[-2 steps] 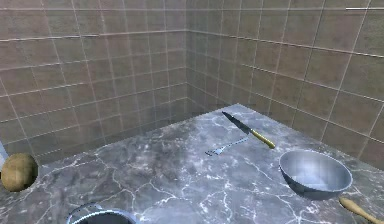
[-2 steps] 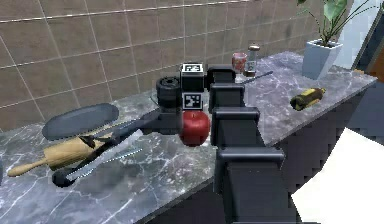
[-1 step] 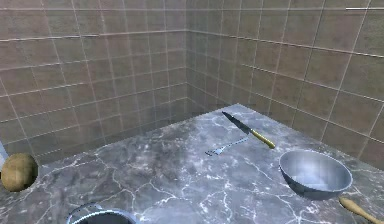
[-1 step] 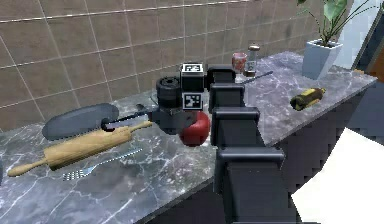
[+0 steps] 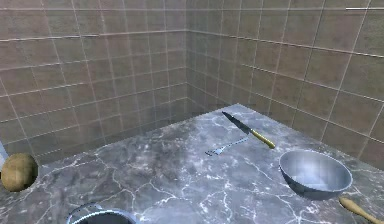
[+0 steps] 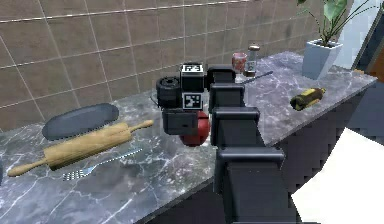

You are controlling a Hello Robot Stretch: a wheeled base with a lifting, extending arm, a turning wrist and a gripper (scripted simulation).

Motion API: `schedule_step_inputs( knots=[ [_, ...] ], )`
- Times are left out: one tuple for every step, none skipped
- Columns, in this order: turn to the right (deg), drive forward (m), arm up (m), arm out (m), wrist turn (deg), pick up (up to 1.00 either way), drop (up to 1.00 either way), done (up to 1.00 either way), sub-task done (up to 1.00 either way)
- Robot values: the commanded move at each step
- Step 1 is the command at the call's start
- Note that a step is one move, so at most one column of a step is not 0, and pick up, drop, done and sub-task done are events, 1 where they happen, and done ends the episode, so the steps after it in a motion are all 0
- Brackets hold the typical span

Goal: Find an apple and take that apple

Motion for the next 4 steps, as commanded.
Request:
schedule_step_inputs(
  knots=[
    [0.0, 0.0, 0.0, 0.0, 9.0, 0.0, 0.0, 0.0, 0.0],
    [0.0, 0.0, -0.08, 0.0, 0.0, 0.0, 0.0, 0.0, 0.0],
    [0.0, 0.0, 0.0, 0.0, 0.0, 1.0, 0.0, 0.0, 0.0],
    [0.0, 0.0, 0.08, 0.0, 0.0, 0.0, 0.0, 0.0, 0.0]
  ],
)
